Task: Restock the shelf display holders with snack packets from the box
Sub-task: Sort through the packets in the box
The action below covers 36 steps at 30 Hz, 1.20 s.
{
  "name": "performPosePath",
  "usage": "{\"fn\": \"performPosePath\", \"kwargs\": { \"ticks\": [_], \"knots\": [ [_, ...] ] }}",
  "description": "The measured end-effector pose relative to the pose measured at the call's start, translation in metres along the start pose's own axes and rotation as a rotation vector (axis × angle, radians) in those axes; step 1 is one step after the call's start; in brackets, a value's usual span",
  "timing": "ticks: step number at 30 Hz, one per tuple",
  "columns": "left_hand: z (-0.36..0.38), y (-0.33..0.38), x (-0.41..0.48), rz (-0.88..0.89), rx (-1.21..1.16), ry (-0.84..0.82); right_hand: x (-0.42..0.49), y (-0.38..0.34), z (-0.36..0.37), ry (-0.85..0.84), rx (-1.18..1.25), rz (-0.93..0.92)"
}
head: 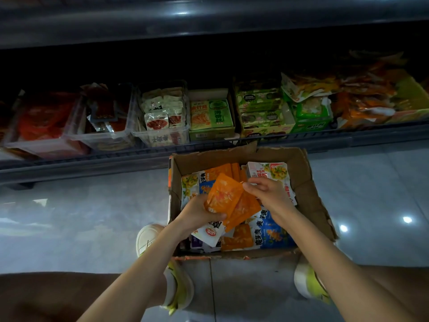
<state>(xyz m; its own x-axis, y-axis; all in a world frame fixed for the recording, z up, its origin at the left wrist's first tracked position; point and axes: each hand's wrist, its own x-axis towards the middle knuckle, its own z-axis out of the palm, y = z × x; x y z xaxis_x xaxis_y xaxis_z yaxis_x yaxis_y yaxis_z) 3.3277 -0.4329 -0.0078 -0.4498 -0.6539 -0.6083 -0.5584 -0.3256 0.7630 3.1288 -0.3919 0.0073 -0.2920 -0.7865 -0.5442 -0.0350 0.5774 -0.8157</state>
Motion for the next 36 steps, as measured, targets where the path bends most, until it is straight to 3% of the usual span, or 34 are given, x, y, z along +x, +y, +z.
{"fn": "performPosePath", "kwargs": {
  "ticks": [3,8,10,13,15,18,22,25,27,32,36],
  "knots": [
    [-0.003,0.0,0.002,0.009,0.152,-0.054,-0.002,-0.004,0.004,-0.082,0.007,-0.013],
    [-0.007,0.015,0.001,0.145,0.567,-0.107,-0.013,-0.005,0.014,-0.242,-0.191,-0.043],
    [-0.014,0.024,-0.01,0.118,0.371,-0.076,-0.017,-0.005,0.011,-0.16,-0.068,0.009],
    [-0.031,0.02,-0.021,-0.031,-0.454,0.03,-0.013,0.006,0.007,0.074,0.326,0.177],
    [-0.03,0.01,-0.024,-0.067,-0.793,0.07,-0.009,0.013,0.011,0.186,0.588,0.278],
    [0.0,0.009,-0.023,-0.098,-0.896,0.096,-0.01,0.018,0.043,0.201,0.698,0.376],
    [0.017,0.016,-0.009,-0.087,-1.004,0.46,-0.014,0.017,0.076,0.062,0.544,0.357],
    [-0.003,0.011,0.003,-0.073,-0.994,0.565,0.01,0.021,0.06,0.081,0.588,0.305],
    [-0.017,0.006,0.01,-0.094,-0.905,0.58,0.034,0.024,0.05,0.208,0.479,0.258],
    [-0.035,-0.007,0.023,-0.069,-0.725,0.609,0.099,0.031,0.064,0.344,-0.155,0.062],
    [-0.04,-0.02,0.033,-0.046,-0.657,0.618,0.135,0.042,0.086,0.505,-0.634,0.031]
  ]
}}
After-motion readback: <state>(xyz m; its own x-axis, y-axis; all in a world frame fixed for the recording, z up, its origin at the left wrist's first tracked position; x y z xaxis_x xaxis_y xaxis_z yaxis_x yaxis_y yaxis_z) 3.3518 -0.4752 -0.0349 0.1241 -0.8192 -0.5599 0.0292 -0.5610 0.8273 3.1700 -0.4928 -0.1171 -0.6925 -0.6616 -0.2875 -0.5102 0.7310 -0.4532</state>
